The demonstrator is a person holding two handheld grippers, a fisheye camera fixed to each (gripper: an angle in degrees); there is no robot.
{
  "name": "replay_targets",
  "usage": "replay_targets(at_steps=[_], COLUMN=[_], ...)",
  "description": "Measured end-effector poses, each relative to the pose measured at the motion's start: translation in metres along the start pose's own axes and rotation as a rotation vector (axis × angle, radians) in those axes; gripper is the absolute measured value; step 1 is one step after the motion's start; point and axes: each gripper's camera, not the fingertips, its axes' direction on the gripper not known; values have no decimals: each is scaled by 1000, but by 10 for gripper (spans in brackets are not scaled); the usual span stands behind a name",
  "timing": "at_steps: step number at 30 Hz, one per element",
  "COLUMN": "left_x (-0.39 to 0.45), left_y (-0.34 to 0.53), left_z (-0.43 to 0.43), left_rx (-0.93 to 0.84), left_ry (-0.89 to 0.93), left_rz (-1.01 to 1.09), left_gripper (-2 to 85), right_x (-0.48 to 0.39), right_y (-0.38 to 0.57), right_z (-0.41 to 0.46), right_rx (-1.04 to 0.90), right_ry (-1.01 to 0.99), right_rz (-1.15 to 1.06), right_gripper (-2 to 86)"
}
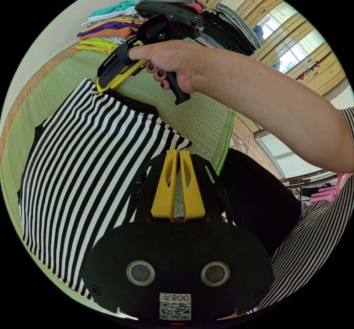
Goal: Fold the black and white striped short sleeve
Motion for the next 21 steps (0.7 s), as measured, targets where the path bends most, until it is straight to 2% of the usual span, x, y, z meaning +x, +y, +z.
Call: replay_targets(at_steps=[12, 21], left_x=[-43, -103], left_y=[88, 233], left_z=[-60, -140], left_rx=[186, 418], left_ry=[66, 88], left_rz=[-72, -219], left_gripper=[6, 4], right_x=[-41, -148], right_y=[-16, -46], right_z=[-40, -55], right_rx=[99, 139], right_ry=[-234, -350], right_rz=[-1, -122], right_gripper=[17, 14])
